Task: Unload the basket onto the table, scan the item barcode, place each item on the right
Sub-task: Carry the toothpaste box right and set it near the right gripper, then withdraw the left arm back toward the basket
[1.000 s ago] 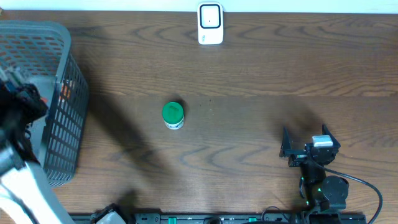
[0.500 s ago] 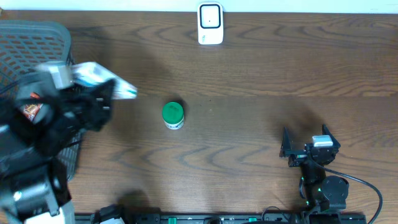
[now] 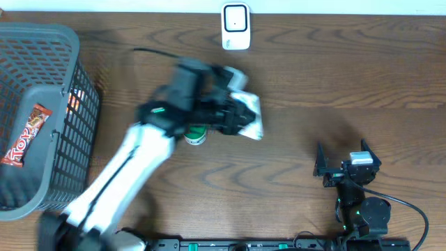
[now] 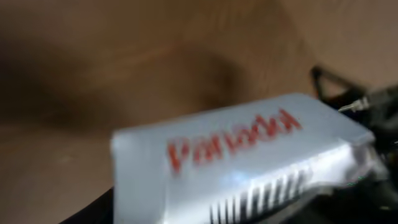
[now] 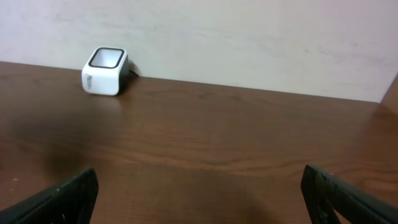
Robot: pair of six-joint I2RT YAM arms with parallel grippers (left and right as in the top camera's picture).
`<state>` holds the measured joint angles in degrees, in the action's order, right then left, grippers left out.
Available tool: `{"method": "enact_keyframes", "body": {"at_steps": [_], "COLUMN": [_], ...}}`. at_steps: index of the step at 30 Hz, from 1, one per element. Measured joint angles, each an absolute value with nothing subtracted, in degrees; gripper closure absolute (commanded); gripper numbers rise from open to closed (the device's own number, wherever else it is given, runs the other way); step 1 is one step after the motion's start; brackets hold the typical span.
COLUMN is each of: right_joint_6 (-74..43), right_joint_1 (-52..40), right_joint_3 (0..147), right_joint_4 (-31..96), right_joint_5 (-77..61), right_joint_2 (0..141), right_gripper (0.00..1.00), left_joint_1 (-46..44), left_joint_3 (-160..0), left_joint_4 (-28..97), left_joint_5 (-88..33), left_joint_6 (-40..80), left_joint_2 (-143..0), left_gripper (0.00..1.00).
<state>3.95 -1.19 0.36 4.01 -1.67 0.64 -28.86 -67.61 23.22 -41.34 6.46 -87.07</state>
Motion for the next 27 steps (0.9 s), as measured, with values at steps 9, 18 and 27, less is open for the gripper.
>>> {"method": "enact_keyframes", "body": {"at_steps": [9,18,27], "right_joint_6": [4.0,3.9,4.0], "right_joint_1": [-1.2,-1.2,-1.2], "right_joint_3": [0.4,0.4,0.4], "right_joint_4": [4.0,4.0,4.0], "right_joint_5": [-1.7,-1.7,-1.7], "right_joint_2": [0.6,0.6,0.6], "right_gripper": [0.01,0.01,0.01], "left_joint_1": [-35.6,-35.6,-35.3], "left_joint_3": [-67.4,-67.2,-67.2], "left_joint_4": [18.9,17.6,18.8], "left_joint_5": [-37.1,-32.6,-30.2], "left_joint_6": [6.5,6.5,6.4], "left_joint_2": [-107.7,-110.1,-101.5], "left_gripper": [0.43,0.26,0.03]}}
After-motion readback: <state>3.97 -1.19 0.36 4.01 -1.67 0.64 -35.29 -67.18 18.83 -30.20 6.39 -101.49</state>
